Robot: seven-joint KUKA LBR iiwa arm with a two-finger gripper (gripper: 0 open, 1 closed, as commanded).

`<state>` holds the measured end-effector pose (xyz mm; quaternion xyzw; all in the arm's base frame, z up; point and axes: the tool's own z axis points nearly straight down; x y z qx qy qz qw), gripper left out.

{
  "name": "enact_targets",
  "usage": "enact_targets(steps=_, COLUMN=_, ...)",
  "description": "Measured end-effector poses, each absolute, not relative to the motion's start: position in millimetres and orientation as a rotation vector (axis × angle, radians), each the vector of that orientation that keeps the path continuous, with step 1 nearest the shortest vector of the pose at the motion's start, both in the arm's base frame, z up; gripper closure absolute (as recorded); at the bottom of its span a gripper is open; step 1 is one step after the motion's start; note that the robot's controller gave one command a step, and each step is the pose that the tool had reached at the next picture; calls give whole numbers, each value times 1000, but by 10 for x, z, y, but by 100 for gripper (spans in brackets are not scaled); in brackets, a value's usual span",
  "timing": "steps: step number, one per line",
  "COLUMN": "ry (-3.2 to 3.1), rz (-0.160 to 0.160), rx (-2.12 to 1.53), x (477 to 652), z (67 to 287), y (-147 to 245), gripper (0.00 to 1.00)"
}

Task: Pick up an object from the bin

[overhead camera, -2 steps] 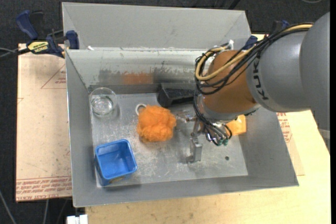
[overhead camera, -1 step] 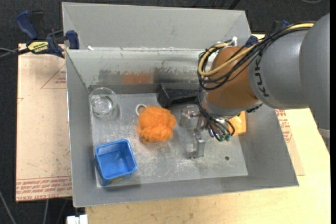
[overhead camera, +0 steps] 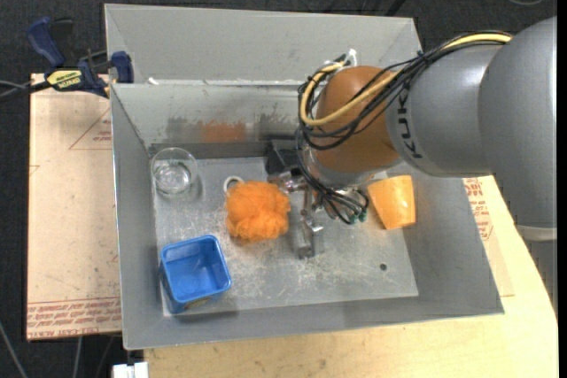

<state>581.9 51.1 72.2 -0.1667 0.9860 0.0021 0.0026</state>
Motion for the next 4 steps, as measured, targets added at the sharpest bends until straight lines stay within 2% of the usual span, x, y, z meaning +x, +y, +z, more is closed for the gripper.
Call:
enact_targets(steps=1, ry=3028, rz=11, rx=-804, x=5979, z=717, y=786, gripper=0)
enact_targets(steps=2, ry=3014, rz=3, rx=-854, x=6258, z=709, y=830, gripper=0)
enact_targets(steps=3, ry=2927, rz=11, rx=-1107, x=5850, z=701, y=1450, gripper=100)
enact_targets(steps=4, ry=2927, rz=11, rx=-1107, x=5850, z=701, y=1449, gripper=100)
